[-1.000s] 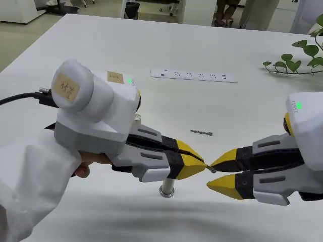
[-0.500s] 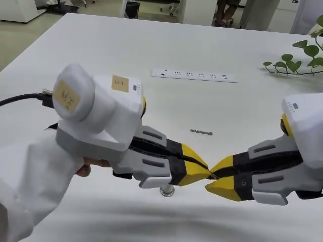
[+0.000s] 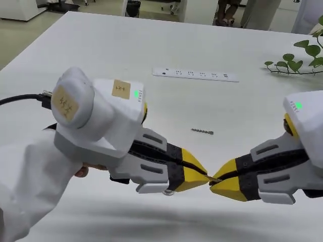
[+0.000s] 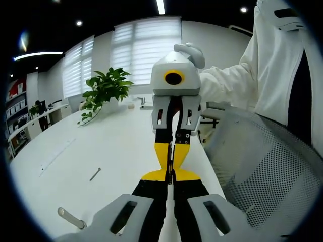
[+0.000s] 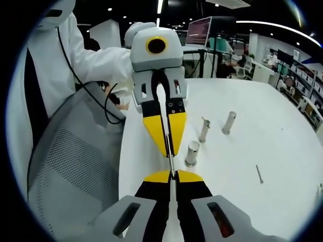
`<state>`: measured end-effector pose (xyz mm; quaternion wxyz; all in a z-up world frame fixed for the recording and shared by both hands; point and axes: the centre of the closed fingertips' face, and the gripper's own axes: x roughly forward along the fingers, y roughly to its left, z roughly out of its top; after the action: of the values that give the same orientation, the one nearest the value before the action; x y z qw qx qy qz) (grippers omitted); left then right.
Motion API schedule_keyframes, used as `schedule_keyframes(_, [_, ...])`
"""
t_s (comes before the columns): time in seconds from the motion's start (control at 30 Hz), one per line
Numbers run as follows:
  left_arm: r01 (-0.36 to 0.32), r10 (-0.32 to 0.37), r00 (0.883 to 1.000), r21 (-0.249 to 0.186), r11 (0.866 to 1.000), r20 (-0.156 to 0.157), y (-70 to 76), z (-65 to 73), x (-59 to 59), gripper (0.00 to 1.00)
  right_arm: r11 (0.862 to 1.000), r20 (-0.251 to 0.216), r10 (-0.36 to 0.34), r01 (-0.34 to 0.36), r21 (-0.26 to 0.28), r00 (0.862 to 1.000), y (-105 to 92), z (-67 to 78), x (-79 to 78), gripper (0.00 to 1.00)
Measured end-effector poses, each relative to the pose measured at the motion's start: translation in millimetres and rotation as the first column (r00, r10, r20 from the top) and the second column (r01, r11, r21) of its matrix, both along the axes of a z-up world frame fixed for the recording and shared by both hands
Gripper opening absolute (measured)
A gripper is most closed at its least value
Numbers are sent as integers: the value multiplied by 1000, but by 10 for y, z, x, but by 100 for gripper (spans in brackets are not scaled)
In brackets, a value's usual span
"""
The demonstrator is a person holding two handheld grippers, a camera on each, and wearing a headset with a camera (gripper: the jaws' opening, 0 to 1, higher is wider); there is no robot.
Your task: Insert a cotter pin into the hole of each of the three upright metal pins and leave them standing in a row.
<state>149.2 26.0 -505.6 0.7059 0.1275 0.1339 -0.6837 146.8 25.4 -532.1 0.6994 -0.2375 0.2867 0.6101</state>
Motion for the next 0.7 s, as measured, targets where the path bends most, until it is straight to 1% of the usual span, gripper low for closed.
schedule_keyframes(0.07, [3,-3,1000,15,1000,2,11,-29,-12,0,1000,0,16,-16,-3,1000,4,17,-12,0])
schedule_keyframes(0.1, [-1,1,1000,17,1000,-8,20,-44,-16,0,1000,2,25,-25,1,1000,9,33,-22,0])
schedule_keyframes(0.13, [-2,2,1000,13,1000,-10,24,-45,-20,0,999,8,38,-38,4,999,16,44,-25,0])
schedule_keyframes(0.17, [-3,3,1000,-2,1000,-17,23,-29,-35,0,998,8,56,-56,3,998,17,60,-49,0])
schedule_keyframes(0.2, [-7,6,1000,-5,1000,-18,24,-24,-37,0,999,5,54,-54,4,999,18,70,-45,0])
schedule_keyframes(0.27, [-9,8,1000,-10,1000,-13,19,-14,-45,0,998,-1,61,-61,1,998,18,78,-61,0])
schedule_keyframes(0.37, [-12,12,1000,-8,1000,-2,20,-9,-39,0,997,11,71,-71,-7,997,23,85,-60,0])
schedule_keyframes(0.43, [-14,14,1000,-7,1000,-3,25,-4,-40,0,997,12,76,-75,-11,997,30,89,-61,0])
schedule_keyframes(0.47, [-21,21,999,-6,1000,-25,31,-7,-40,0,997,11,80,-80,-11,997,36,92,-67,0])
schedule_keyframes(0.5, [-24,23,999,-5,1000,-38,34,-9,-44,0,997,10,81,-81,-11,997,37,92,-71,0])
schedule_keyframes(0.53, [-22,22,999,1,1000,-41,45,-12,-43,0,996,9,84,-84,-12,996,43,92,-75,0])
schedule_keyframes(0.57, [-27,27,1000,4,1000,-16,59,-16,-20,3,996,9,85,-85,-10,996,46,93,-79,0])
schedule_keyframes(0.6, [-40,41,999,7,999,-14,76,-21,2,6,996,8,86,-86,-11,996,48,91,-76,0])
schedule_keyframes(0.67, [-66,66,998,24,998,-1,119,-54,58,20,997,15,83,-83,-8,996,43,84,-56,0])
schedule_keyframes(0.7, [-79,79,997,39,996,9,148,-79,91,25,997,17,80,-80,-19,997,30,67,-37,0])
